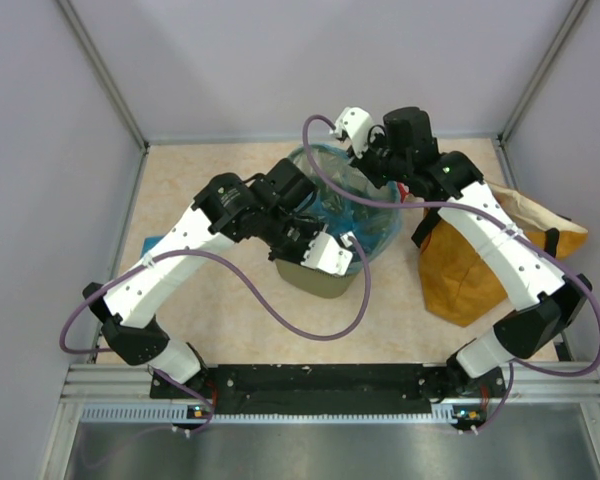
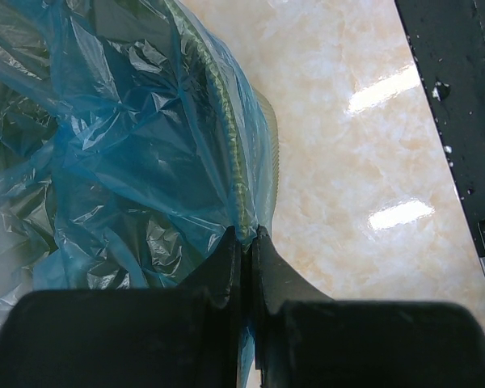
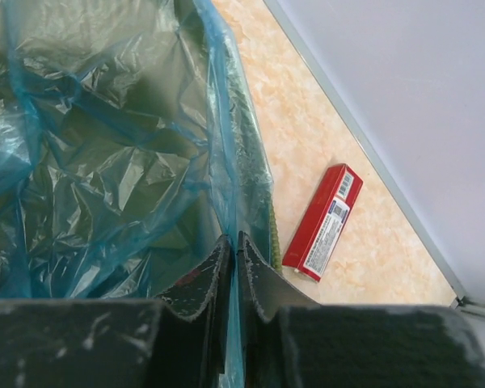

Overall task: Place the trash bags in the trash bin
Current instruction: Place the trash bag in the trash bin.

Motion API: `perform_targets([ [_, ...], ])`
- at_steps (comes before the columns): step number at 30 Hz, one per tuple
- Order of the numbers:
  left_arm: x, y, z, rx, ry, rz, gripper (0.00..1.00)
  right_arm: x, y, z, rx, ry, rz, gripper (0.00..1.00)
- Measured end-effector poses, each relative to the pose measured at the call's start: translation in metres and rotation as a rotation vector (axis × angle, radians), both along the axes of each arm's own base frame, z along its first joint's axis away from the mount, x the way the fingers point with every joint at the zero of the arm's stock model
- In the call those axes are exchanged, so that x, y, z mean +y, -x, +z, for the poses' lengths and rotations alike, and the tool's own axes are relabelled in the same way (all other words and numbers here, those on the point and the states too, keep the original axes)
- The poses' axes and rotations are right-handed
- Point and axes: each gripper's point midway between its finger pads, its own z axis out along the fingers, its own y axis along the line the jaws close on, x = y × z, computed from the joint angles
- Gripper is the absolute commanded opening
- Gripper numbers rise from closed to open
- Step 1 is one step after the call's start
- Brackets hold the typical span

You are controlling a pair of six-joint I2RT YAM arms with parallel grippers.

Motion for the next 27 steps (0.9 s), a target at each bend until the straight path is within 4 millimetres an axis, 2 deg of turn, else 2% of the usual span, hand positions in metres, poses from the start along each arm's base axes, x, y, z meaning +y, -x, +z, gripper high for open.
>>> perform_targets([
  [2,0.0,0.0,0.0,0.001,0.001,0.0,0.0,-0.001,-0.002,0.002,-0.011,0.002,-0.01,0.0],
  [16,0.001,-0.001,0.0,0.006,0.003,0.004,0.0,-0.007,-0.012,0.01,-0.058,0.005,-0.062,0.0],
  [27,0.004,0.002,-0.002,0.007,0.006,-0.004,0.0,-0.015,-0.027,0.028,-0.123,0.008,-0.136,0.0],
])
